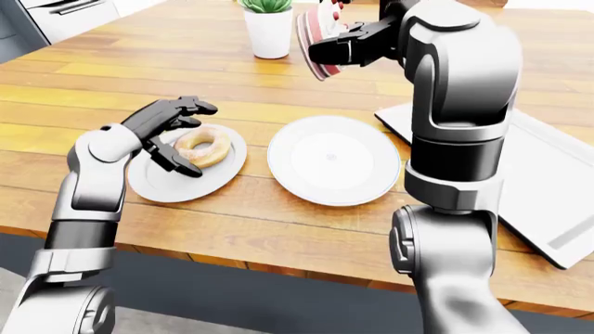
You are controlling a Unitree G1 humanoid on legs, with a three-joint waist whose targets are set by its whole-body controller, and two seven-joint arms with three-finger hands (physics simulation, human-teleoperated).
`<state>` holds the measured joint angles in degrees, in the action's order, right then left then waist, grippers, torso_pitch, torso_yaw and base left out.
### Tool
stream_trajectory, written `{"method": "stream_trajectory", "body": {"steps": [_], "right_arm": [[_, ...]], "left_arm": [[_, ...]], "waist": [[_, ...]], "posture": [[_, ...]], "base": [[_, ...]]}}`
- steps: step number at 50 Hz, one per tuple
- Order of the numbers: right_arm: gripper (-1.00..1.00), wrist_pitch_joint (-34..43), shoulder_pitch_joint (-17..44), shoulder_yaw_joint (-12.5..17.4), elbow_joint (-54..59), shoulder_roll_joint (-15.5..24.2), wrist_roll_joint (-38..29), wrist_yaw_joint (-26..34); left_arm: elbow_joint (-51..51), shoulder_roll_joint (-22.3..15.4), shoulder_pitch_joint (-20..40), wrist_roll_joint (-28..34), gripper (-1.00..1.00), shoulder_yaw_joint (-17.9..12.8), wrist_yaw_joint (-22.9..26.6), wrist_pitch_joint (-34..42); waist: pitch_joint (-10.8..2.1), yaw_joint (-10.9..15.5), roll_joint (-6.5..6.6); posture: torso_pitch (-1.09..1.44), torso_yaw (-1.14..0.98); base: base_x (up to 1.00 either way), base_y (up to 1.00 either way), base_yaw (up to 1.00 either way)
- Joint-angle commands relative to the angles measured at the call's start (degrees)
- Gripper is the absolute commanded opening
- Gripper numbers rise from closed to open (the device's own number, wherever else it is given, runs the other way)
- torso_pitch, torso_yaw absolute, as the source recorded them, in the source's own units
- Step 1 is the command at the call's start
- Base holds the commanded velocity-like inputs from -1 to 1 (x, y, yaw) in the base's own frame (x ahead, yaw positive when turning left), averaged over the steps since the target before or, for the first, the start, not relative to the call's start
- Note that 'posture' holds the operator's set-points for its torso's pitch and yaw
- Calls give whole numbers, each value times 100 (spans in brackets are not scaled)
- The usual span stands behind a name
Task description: Move the dessert items from the plate to the tray.
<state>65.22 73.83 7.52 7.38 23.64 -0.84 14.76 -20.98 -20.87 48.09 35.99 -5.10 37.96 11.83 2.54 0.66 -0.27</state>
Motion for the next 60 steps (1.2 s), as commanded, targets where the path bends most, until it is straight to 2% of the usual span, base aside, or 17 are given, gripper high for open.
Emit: {"method": "stream_trajectory", "body": {"steps": [1,9,16,17,20,23,30,37,44,46,50,51,58,59,60], "right_arm": [[-100,-194,217,50,-154,71,-10,-33],[-100,-195,221,57,-151,74,-8,-44],[-100,-236,234,44,-108,87,-21,-39],[-100,-237,240,54,-100,78,-16,-41],[-100,-234,254,95,-84,49,16,-66],[-100,-266,261,86,-56,62,7,-71],[-100,-292,257,43,-47,82,-11,-46],[-100,-310,246,54,-36,67,-9,-63],[-100,-302,223,75,-32,59,-14,-91],[-100,-364,218,44,-12,88,-44,-101],[-100,-451,120,-48,-70,138,-141,80],[-100,-458,105,-74,-76,143,-181,123],[-100,-602,189,-96,106,136,-451,256],[-100,-583,205,-81,119,123,-459,295],[-100,-594,215,-117,139,151,-511,337]], "left_arm": [[167,-67,183,25,47,-58,-107,-80],[165,-73,124,22,30,-75,-122,-122],[145,-93,141,38,25,-74,-124,-142],[138,-101,152,39,18,-76,-121,-144],[143,-108,183,47,14,-88,-143,-116],[218,-103,158,50,-5,-91,-118,-75],[229,-124,184,40,-14,-105,-158,-90],[155,-164,304,18,-24,-147,-412,-169],[397,-225,317,-14,-52,-169,-439,-82],[425,-232,302,-18,-54,-169,-451,-81],[623,-247,366,-57,-79,-212,-453,53],[764,-255,374,-70,-100,-220,-376,146],[1567,-262,572,-279,-100,-335,-185,839],[1674,-261,608,-325,-100,-352,-185,940],[1798,-280,644,-363,-100,-358,-152,1046]], "waist": [[-169,-4,2],[-173,-4,6],[-174,-9,8],[-174,-10,8],[-177,-13,8],[-179,-16,7],[-183,-21,4],[-183,-20,4],[-171,-26,0],[-166,-25,1],[-159,-22,6],[-156,-25,6],[-127,-42,9],[-237,-47,29],[-234,-46,96]], "posture": [[0,0],[0,0],[0,0],[0,0],[0,0],[0,0],[0,0],[0,0],[0,0],[0,0],[0,0],[0,0],[0,0],[0,0],[0,0]], "base": [[0,0,0],[0,0,0],[0,0,0],[0,0,0],[0,0,0],[0,0,0],[0,0,0],[0,0,0],[0,0,0],[0,0,0],[0,0,0],[0,0,0],[0,0,0],[0,-16,0],[0,-32,0]]}}
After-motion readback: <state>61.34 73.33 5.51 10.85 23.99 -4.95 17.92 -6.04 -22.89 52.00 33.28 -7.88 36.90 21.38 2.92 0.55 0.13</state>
